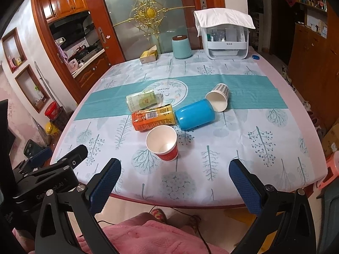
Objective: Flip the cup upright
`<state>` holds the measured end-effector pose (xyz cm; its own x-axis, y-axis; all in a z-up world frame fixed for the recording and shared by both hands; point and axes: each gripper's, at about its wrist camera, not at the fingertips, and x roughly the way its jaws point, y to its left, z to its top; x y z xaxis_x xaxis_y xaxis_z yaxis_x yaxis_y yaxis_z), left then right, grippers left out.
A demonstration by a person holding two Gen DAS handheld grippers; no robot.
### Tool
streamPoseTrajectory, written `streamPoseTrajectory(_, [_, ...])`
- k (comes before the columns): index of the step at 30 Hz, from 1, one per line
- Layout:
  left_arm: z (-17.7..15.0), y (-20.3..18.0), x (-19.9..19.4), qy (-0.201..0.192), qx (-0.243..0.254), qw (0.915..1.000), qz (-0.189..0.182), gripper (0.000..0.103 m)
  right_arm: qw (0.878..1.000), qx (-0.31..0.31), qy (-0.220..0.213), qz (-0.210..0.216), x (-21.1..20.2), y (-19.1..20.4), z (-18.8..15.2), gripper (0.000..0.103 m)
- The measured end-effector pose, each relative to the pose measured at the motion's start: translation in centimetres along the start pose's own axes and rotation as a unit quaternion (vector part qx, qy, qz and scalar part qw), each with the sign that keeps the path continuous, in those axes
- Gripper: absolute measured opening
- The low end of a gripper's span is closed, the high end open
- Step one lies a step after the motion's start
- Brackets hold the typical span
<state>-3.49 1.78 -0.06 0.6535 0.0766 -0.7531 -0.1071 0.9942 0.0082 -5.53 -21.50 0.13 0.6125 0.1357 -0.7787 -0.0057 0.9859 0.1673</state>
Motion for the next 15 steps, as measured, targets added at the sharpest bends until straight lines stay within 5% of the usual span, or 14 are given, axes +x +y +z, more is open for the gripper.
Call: streamPoseTrajectory(15, [0.4,-1.1,0.2,-0.002,0.008,1.0000,-0.004,0.103,1.000,-0.001,0.005,-0.003,0.4,-0.2,0.2,0.103])
